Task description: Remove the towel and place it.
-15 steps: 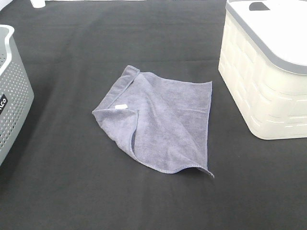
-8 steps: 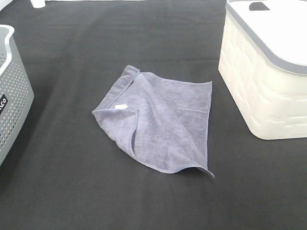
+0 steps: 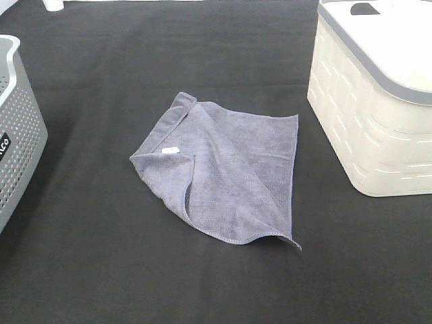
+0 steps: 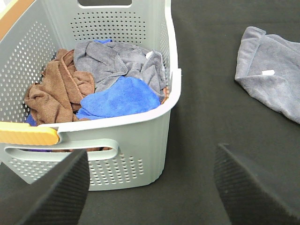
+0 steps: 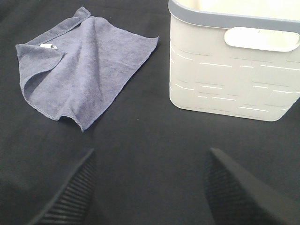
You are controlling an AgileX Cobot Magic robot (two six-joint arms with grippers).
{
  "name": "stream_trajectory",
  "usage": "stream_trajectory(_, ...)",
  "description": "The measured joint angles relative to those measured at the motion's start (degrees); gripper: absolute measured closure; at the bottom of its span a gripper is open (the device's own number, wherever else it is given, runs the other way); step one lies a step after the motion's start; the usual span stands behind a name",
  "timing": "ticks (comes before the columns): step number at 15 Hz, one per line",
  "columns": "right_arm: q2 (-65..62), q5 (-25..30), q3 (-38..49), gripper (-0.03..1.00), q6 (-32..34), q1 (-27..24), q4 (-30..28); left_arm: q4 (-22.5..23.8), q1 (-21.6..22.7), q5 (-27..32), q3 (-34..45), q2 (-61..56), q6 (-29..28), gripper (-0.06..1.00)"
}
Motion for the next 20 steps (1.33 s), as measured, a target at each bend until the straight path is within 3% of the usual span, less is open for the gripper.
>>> stream_trajectory(20,0.0,0.0,0.0,0.31,0.06,0.0,0.0,0.0,0.0,0.0,0.0,0.0,0.0,0.25)
